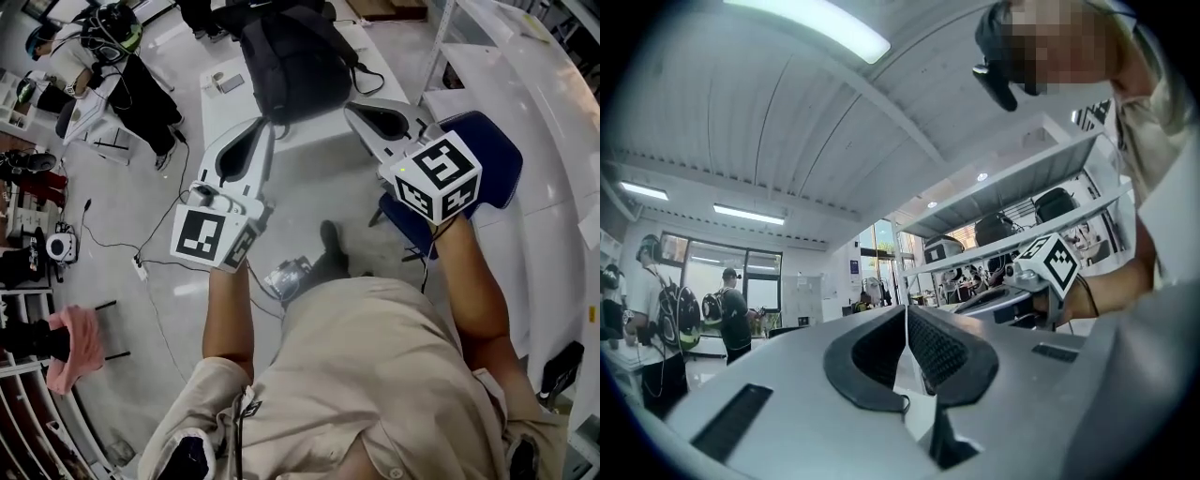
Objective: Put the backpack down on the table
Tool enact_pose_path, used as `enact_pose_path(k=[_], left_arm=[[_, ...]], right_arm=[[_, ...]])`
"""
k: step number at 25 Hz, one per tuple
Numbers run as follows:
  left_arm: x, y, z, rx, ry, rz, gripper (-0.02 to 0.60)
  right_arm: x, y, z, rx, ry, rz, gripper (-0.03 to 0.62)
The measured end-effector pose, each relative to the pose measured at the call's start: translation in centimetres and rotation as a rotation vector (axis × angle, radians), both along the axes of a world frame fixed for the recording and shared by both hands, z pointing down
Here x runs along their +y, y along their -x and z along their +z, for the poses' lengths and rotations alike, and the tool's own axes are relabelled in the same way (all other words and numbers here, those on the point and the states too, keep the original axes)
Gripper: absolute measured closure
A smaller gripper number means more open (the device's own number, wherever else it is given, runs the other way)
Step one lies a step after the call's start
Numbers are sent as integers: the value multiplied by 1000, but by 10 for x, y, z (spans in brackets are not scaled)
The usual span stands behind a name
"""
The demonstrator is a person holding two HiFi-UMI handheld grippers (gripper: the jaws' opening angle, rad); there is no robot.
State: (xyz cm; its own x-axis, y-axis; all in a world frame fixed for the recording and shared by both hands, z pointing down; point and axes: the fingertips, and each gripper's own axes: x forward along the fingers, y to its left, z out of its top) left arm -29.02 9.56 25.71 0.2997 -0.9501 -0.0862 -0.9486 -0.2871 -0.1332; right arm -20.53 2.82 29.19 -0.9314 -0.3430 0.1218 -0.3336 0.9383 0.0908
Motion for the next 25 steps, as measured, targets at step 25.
enact_pose_path(k=[25], left_arm=[[-21, -28, 12, -26, 54, 24, 561]], right_arm=[[-8, -22, 5, 1, 35, 8, 569]])
